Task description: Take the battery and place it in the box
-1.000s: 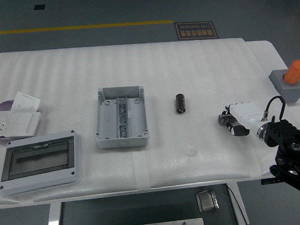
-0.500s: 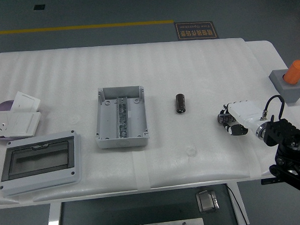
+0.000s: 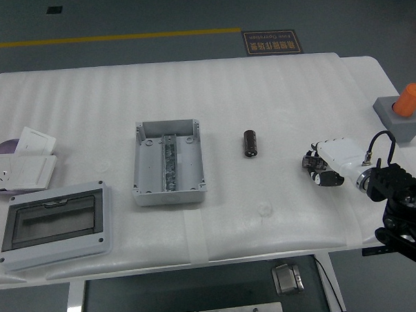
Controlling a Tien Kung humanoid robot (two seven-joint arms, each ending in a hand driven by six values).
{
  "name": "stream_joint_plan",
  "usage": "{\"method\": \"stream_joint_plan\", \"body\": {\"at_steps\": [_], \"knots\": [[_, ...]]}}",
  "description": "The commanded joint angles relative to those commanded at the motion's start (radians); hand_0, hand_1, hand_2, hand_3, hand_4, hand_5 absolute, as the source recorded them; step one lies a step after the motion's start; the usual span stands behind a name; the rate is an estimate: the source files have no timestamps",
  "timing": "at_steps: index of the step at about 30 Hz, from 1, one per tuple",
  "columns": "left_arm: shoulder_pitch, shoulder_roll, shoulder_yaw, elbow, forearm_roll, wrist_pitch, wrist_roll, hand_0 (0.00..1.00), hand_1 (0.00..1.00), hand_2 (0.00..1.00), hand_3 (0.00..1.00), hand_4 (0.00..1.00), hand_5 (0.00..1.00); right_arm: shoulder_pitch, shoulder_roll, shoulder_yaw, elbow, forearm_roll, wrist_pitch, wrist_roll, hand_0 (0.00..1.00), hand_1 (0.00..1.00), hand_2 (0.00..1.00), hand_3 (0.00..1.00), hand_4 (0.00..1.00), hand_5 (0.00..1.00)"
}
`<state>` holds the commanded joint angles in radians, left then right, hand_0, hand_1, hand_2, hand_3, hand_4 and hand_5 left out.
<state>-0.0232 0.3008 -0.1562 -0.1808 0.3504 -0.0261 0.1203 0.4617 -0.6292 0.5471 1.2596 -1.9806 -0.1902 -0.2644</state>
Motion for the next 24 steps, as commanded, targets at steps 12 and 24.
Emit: {"method": "stream_joint_plan", "body": {"at_steps": [12,24], "knots": [[-0.002,0.000,-0.003,0.000,0.002,0.002,-0.002,0.647,0.648,0.526,0.564,0.604,0.418,-0.001,0.002,-0.007,0.003,-0.012,-0.016,-0.002,0.501,0.598,0.629,0.663,0.393,0.392],[-0.003,-0.002,-0.013,0.000,0.011,0.006,-0.004,0.647,0.648,0.527,0.569,0.625,0.430,0.008,0.007,0.012,0.046,-0.002,-0.020,-0.007,0.481,0.582,0.599,0.681,0.220,0.227]]}}
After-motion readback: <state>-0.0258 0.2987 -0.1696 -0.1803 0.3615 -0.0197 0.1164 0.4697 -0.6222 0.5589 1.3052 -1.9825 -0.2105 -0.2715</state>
